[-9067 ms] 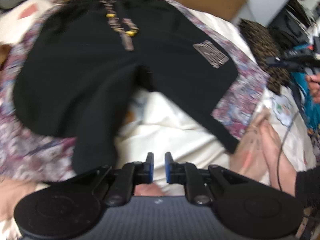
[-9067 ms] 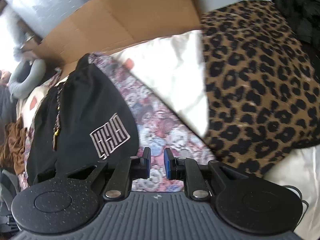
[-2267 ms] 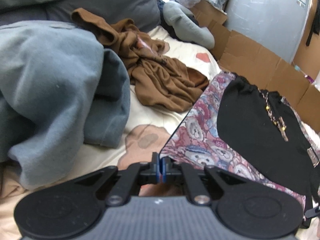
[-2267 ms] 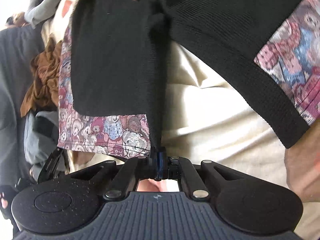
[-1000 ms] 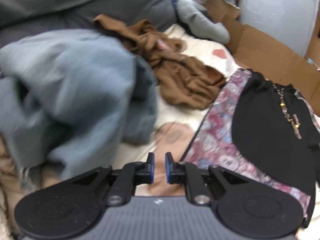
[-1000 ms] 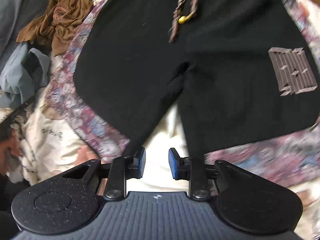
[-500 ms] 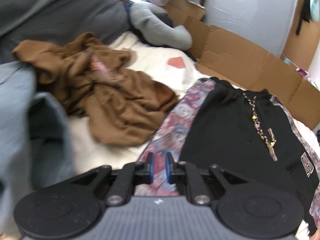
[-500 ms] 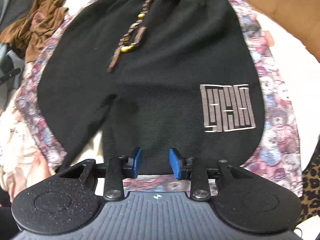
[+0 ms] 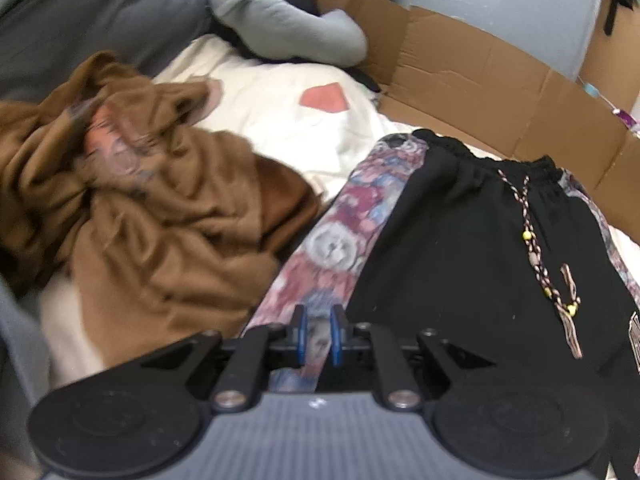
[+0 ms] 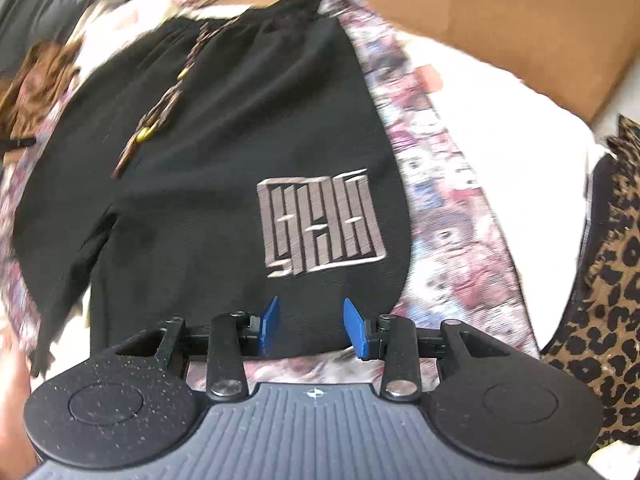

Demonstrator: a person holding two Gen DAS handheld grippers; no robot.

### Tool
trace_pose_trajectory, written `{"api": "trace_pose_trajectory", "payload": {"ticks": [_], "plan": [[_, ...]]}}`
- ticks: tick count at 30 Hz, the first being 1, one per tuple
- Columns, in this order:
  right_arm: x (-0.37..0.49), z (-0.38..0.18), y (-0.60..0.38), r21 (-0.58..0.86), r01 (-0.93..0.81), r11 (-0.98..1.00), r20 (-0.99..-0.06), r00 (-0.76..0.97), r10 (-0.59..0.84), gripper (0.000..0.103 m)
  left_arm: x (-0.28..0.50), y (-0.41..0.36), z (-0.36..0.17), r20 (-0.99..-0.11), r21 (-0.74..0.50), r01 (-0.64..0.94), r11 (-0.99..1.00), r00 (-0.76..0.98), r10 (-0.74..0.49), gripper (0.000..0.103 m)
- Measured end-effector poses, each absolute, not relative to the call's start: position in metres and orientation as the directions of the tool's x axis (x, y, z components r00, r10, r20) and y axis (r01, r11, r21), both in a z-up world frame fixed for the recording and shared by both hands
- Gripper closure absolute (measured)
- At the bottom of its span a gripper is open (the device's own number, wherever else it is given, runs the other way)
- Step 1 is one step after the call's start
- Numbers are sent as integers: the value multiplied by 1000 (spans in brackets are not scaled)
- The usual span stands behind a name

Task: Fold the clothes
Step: 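Move the left gripper to the bear-print lining edge and close on it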

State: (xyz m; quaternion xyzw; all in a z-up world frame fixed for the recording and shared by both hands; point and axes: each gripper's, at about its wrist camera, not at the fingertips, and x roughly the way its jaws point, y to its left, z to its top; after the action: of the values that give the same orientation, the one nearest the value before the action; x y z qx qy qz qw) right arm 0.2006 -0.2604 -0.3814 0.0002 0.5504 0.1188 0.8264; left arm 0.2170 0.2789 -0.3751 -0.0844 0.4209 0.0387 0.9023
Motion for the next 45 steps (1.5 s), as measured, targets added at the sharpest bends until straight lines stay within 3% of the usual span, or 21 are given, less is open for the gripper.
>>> {"api": "trace_pose_trajectory", "payload": {"ticks": [16, 18, 45], "plan": [[237, -409, -318, 115, -37, 993, -871, 476, 119, 64, 294, 251, -394, -786, -75, -88, 993, 618, -5, 91], [242, -412, -317, 123, -43, 991, -867, 481, 129, 70, 298, 248, -392, -778, -68, -85, 994, 628, 0, 91], [323, -417, -296, 117, -62, 991, -812, 569, 131, 70, 373, 235, -403, -801, -17, -107, 994, 597, 51, 91]]}}
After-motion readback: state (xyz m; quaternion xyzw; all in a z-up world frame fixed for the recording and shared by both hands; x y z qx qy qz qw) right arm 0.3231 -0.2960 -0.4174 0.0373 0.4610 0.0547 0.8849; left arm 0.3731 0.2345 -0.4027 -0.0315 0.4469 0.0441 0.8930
